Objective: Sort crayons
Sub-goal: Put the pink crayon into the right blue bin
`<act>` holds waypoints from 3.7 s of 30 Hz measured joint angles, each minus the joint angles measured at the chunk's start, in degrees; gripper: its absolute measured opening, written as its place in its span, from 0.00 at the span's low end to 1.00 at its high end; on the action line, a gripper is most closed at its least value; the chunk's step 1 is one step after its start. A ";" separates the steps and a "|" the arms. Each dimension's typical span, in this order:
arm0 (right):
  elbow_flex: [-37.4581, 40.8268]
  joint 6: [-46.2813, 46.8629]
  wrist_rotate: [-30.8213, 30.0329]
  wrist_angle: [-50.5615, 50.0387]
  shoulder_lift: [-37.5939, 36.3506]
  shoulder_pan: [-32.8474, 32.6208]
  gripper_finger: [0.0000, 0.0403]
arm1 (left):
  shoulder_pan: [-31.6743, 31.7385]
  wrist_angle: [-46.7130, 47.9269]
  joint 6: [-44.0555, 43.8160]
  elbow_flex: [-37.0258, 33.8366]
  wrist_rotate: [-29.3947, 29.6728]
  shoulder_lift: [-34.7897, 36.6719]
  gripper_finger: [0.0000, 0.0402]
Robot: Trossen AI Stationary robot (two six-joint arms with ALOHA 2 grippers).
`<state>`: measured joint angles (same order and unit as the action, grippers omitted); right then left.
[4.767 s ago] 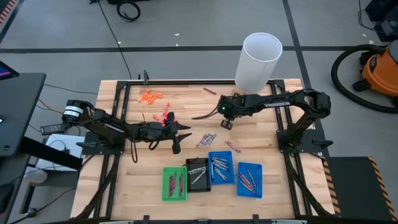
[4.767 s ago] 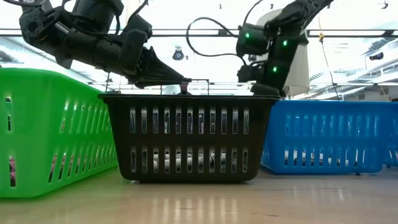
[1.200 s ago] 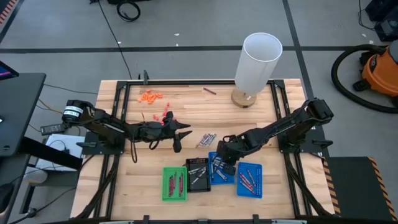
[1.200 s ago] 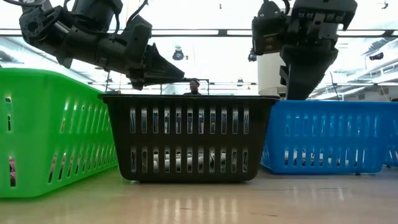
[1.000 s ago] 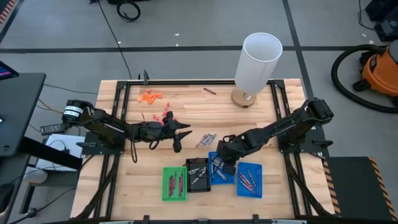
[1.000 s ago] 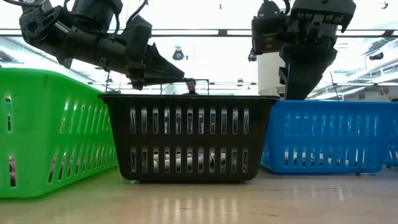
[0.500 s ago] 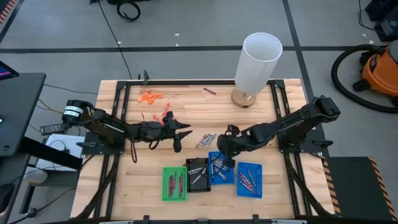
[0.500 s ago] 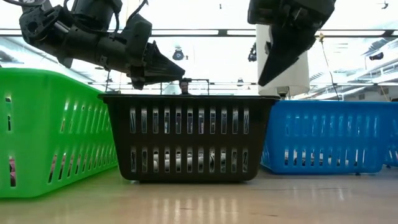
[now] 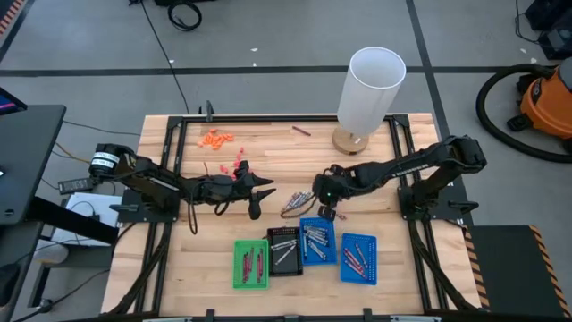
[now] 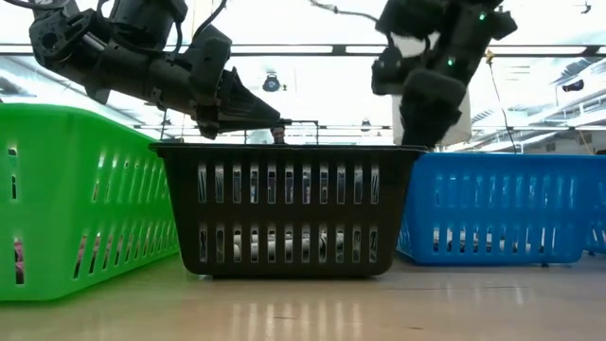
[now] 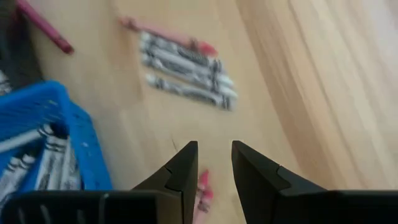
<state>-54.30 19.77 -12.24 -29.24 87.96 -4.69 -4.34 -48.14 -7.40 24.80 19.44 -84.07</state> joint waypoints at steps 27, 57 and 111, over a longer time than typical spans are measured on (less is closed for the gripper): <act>4.61 -2.68 9.35 -1.30 0.34 9.53 0.48 | 2.06 0.89 10.68 -0.02 0.03 -1.49 0.35; 9.61 8.59 12.58 -6.83 0.48 1.03 0.49 | 7.37 0.09 8.00 0.00 0.00 -2.27 0.35; 15.91 13.22 12.26 2.14 -2.90 -0.08 0.47 | 7.28 -0.74 7.93 0.00 0.04 -2.27 0.35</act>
<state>-38.39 32.99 0.02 -27.10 85.06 -4.77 2.94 -48.88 0.54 24.80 19.49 -86.35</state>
